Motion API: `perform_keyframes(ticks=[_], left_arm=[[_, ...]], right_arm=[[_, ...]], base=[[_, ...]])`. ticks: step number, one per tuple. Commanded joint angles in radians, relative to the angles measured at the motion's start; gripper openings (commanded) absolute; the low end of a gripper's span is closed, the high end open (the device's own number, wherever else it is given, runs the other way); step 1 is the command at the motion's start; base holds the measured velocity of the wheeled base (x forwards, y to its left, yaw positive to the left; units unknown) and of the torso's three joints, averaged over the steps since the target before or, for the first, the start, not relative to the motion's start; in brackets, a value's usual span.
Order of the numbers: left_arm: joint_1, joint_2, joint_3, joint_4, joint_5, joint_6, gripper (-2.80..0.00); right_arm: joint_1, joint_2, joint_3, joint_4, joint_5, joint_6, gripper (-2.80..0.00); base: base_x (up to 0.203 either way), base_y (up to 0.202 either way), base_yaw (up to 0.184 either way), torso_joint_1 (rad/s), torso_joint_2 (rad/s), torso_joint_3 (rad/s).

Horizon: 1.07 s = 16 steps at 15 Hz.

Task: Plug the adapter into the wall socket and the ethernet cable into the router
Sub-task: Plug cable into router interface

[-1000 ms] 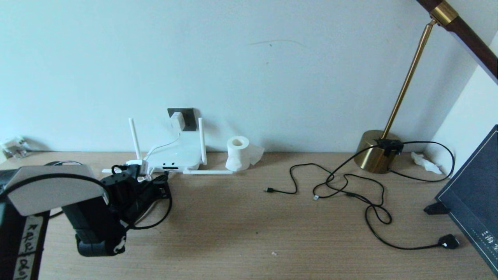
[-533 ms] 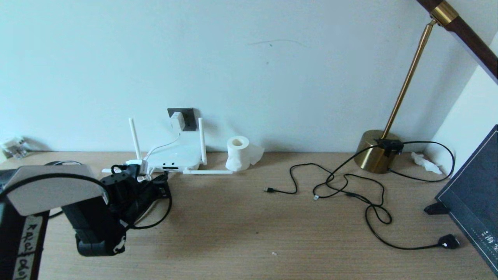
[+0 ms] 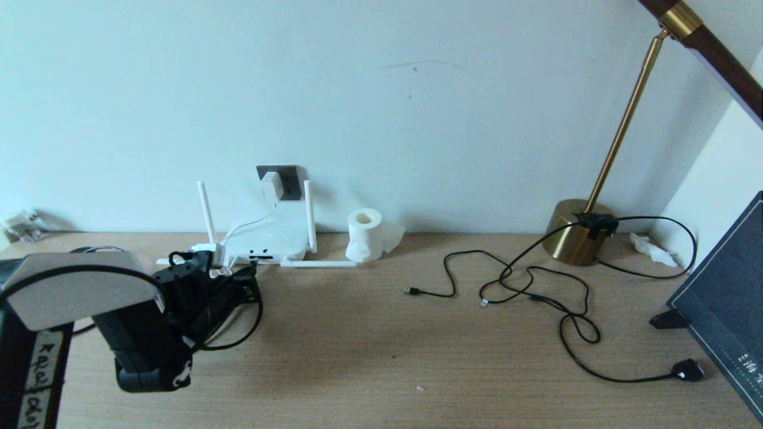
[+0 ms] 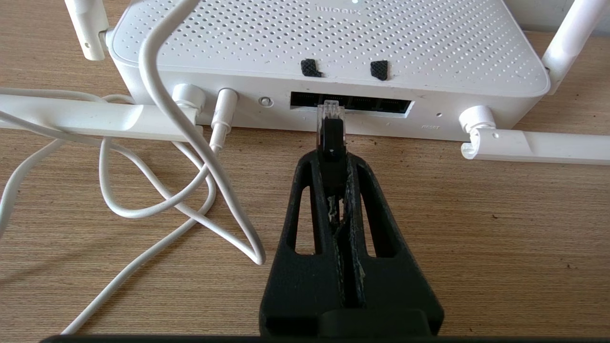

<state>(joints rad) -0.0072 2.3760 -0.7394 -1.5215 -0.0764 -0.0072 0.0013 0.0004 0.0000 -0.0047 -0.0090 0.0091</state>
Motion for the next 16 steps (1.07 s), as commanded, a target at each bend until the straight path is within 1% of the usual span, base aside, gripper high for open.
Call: perform_keyframes(ticks=[1, 16], left_arm=[[0.001, 0.002, 0.000, -0.009, 0.000, 0.000, -2.80], [0.009, 0.011, -0.012, -0.009, -0.002, -0.002, -2.80]], right_arm=[[0.000, 0.001, 0.000, 0.000, 0.000, 0.000, 0.00], [0.000, 0.000, 0.001, -0.001, 0.000, 0.000, 0.00]], base=[[0.000, 0.000, 0.000, 0.000, 0.00, 0.000], [0.000, 0.000, 0.000, 0.000, 0.00, 0.000]])
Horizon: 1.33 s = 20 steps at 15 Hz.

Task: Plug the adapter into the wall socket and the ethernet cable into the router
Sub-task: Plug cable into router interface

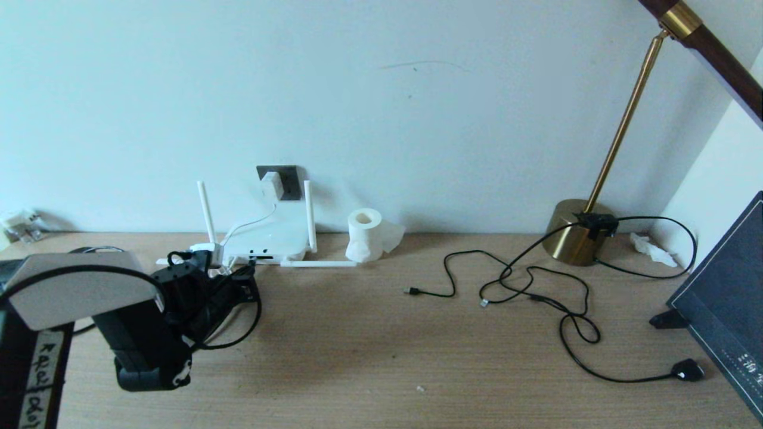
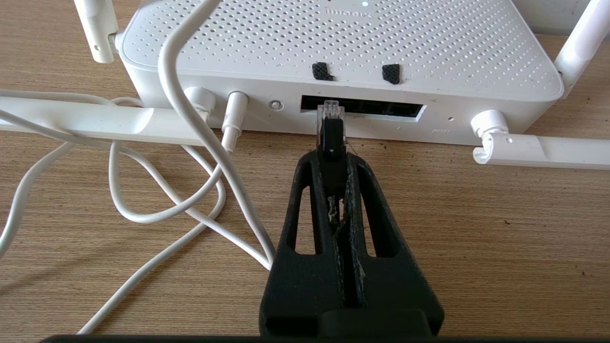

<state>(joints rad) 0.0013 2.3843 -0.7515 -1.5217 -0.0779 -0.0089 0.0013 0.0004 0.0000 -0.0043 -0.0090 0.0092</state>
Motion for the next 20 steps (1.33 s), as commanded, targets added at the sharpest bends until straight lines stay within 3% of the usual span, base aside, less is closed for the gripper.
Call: perform_keyframes(ticks=[1, 20], left_arm=[[0.000, 0.003, 0.000, -0.008, 0.000, 0.000, -2.80], [0.002, -0.002, -0.003, -0.008, 0.000, 0.000, -2.80]], right_arm=[[0.000, 0.001, 0.001, 0.000, 0.000, 0.000, 0.00], [0.000, 0.000, 0.000, 0.000, 0.000, 0.000, 0.00]], base=[[0.000, 0.000, 0.000, 0.000, 0.00, 0.000], [0.000, 0.000, 0.000, 0.000, 0.00, 0.000]])
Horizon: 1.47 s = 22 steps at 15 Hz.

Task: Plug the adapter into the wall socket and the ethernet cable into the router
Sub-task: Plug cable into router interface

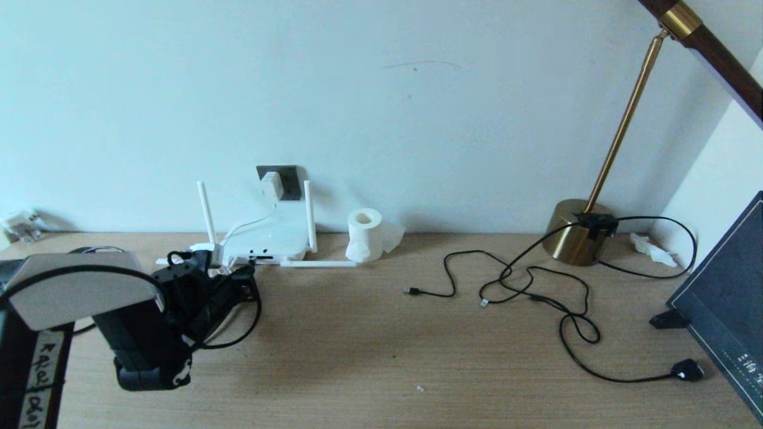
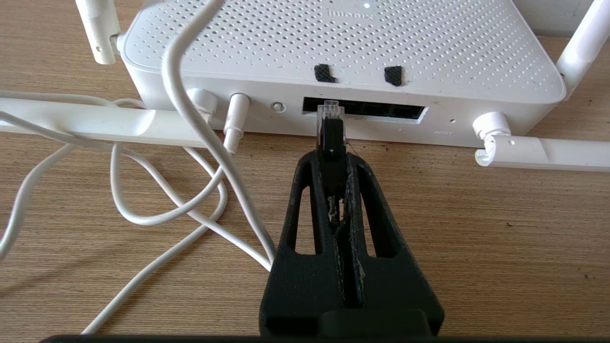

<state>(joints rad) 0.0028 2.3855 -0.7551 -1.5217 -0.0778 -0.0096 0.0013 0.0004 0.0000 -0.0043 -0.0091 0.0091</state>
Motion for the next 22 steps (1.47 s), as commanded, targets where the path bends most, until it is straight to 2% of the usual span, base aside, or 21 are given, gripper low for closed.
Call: perform_keyframes(ticks=[1, 22], left_arm=[[0.002, -0.003, 0.000, -0.008, 0.000, -0.001, -2.80], [0.003, -0.006, 0.000, -0.008, 0.000, -0.001, -2.80]], right_arm=[[0.000, 0.001, 0.002, -0.002, 0.000, 0.000, 0.00], [0.000, 0.001, 0.000, -0.002, 0.000, 0.000, 0.00]], base=[[0.000, 0.000, 0.000, 0.000, 0.00, 0.000], [0.000, 0.000, 0.000, 0.000, 0.00, 0.000]])
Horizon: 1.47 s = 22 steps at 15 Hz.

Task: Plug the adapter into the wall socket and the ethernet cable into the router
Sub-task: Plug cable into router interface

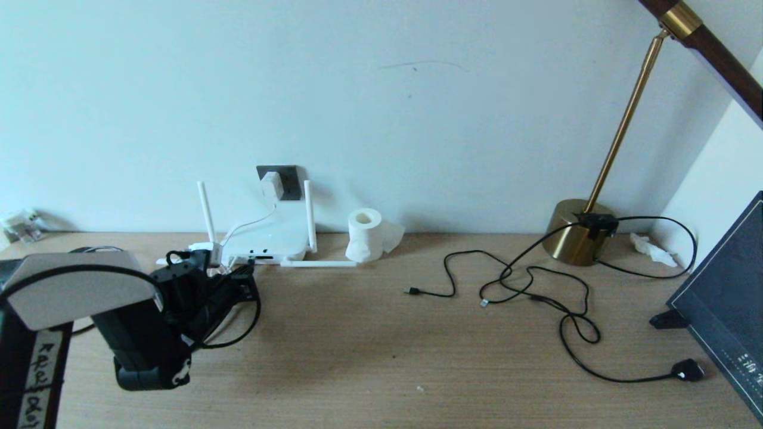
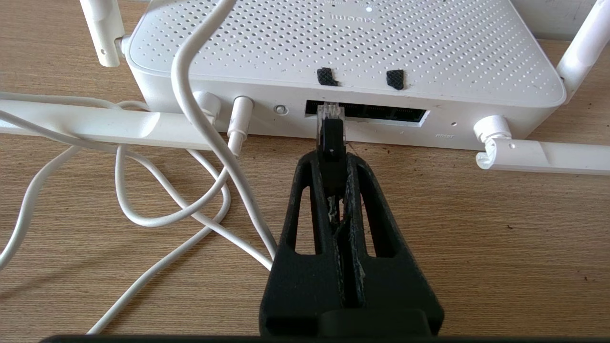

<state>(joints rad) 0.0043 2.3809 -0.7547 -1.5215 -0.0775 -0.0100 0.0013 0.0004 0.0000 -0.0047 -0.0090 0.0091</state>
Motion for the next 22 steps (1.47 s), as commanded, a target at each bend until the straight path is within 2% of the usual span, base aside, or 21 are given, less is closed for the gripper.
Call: perform_keyframes(ticks=[1, 22], left_arm=[[0.002, -0.003, 0.000, -0.009, -0.001, -0.001, -2.80], [0.005, -0.006, -0.002, -0.009, -0.001, 0.001, -2.80]], right_arm=[[0.000, 0.001, 0.000, -0.001, 0.000, 0.000, 0.00], [0.000, 0.001, 0.002, -0.001, 0.000, 0.000, 0.00]], base=[[0.000, 0.000, 0.000, 0.000, 0.00, 0.000], [0.000, 0.000, 0.000, 0.000, 0.00, 0.000]])
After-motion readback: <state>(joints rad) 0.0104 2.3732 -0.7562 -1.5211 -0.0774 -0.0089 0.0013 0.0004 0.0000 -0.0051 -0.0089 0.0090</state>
